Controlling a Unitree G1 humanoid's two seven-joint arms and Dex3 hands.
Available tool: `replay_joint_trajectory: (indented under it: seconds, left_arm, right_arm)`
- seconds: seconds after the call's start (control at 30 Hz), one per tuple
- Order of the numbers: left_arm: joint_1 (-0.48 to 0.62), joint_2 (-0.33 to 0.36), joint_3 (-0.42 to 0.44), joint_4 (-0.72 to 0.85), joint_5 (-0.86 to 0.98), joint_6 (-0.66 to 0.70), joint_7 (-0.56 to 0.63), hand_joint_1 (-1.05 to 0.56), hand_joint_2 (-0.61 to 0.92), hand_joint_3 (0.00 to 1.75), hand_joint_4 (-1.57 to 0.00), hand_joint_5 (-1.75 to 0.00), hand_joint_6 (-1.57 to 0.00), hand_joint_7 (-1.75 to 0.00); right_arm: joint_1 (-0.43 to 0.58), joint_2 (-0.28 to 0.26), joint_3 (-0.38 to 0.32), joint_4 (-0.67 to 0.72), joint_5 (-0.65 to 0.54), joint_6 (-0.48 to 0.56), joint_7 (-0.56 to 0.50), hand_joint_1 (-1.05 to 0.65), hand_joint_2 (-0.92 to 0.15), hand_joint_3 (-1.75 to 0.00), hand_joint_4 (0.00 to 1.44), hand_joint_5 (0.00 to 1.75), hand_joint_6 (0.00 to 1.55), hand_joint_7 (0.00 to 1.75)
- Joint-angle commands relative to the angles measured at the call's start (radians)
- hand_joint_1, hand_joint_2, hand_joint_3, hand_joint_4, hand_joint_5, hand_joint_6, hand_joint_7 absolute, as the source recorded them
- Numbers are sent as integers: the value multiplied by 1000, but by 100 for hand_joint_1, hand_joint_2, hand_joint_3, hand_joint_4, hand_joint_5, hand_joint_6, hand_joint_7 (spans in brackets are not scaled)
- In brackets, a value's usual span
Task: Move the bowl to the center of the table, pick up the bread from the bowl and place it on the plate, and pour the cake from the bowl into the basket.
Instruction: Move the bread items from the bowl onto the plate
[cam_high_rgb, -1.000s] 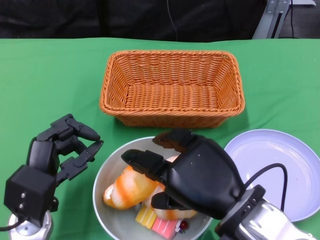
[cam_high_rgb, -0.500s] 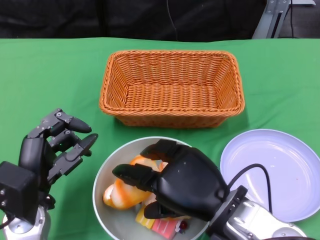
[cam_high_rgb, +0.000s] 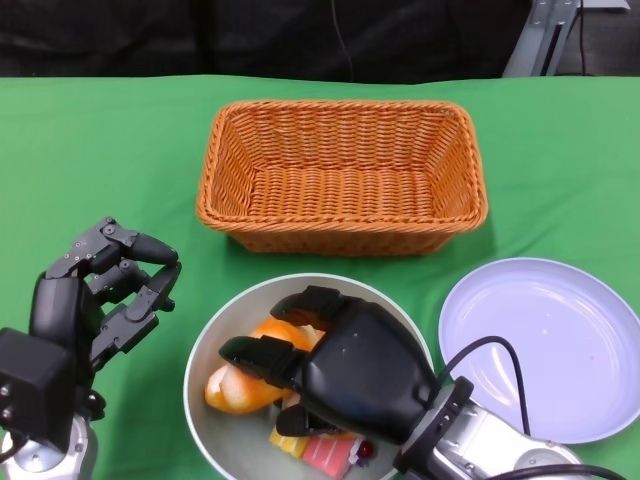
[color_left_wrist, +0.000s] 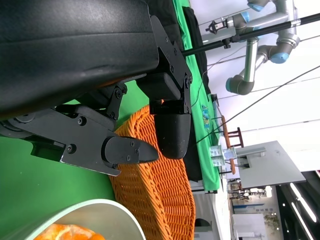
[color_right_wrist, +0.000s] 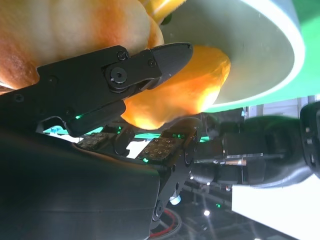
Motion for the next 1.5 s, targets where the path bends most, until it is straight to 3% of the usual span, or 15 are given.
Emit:
replay_joint_trajectory:
  seconds: [0.03, 0.17, 0.3, 0.33, 0.4, 0.47, 0.57, 0.73, 0.83, 0.93, 0.97, 1.0, 1.03, 1.3, 1.5]
  left_arm:
    - [26, 23, 5, -22, 45, -33, 42, -17, 78, 50, -68, -169, -75, -118]
    - [25, 23, 3, -9, 64, -47, 59, -13, 73, 65, -73, -155, -80, -115]
    - [24, 20, 4, -13, 77, -35, 85, -9, 70, 77, -76, -151, -83, -113]
    - [24, 17, 6, -15, 76, -32, 91, -7, 70, 79, -76, -149, -82, -113]
    - [25, 17, 5, -18, 84, -31, 107, -7, 69, 80, -75, -146, -81, -113]
    - [25, 19, 2, -15, 90, -40, 114, -7, 69, 80, -74, -144, -80, -114]
    - [30, 19, -3, -23, 108, -40, 131, -8, 68, 80, -74, -144, -79, -115]
    - [28, 25, -4, -12, 113, -52, 134, -4, 69, 78, -74, -145, -78, -116]
    - [27, 29, -3, -7, 124, -54, 144, -4, 69, 78, -74, -145, -79, -116]
    - [25, 32, -4, -1, 123, -58, 143, -5, 68, 78, -75, -145, -79, -115]
    - [24, 32, -4, 1, 118, -61, 138, -5, 69, 78, -75, -145, -79, -115]
    - [23, 33, -4, 3, 116, -63, 136, -4, 69, 79, -75, -145, -79, -115]
    - [22, 33, -4, 6, 115, -65, 136, -4, 69, 78, -75, -145, -79, -115]
    - [15, 34, -3, 20, 116, -61, 145, -6, 68, 80, -75, -146, -81, -114]
    - [6, 40, -2, 41, 122, -74, 151, -7, 67, 80, -78, -148, -81, -115]
  right_arm:
    - [-20, 3, 25, 58, -21, 27, -30, -53, -90, -1, 68, 26, 71, 3]
    - [-48, 15, 51, 138, -28, 56, -45, -48, -91, -1, 71, 32, 77, 5]
    - [-74, 32, 70, 215, -23, 71, -68, -47, -92, -1, 48, 89, 77, 18]
    - [-79, 36, 74, 234, -21, 71, -81, -47, -91, -1, 42, 105, 66, 43]
    - [-93, 41, 84, 272, -16, 66, -110, -47, -90, 0, 40, 120, 51, 80]
    - [-104, 37, 90, 289, -2, 52, -115, -45, -91, -1, 42, 126, 45, 91]
    - [-118, 33, 94, 311, 18, 33, -117, -45, -91, 0, 52, 122, 49, 84]
    - [-137, 33, 99, 364, 36, 10, -149, -40, -87, 0, 74, 88, 79, 32]
    - [-156, 36, 99, 407, 53, -21, -198, -37, -87, 0, 78, 95, 91, 28]
    - [-174, 45, 93, 452, 72, -59, -289, -37, -88, 0, 77, 111, 99, 31]
    - [-182, 47, 90, 468, 80, -80, -324, -35, -89, 0, 73, 124, 95, 43]
    - [-190, 49, 84, 480, 93, -103, -350, -33, -90, 0, 69, 137, 84, 69]
    - [-199, 48, 79, 489, 105, -127, -364, -32, -91, -1, 68, 141, 79, 79]
    - [-199, -3, -14, 375, 247, -277, -326, -32, -92, -9, 64, 147, 64, 107]
    - [-127, -34, -117, 175, 350, -289, -237, -32, -92, -8, 67, 142, 66, 104]
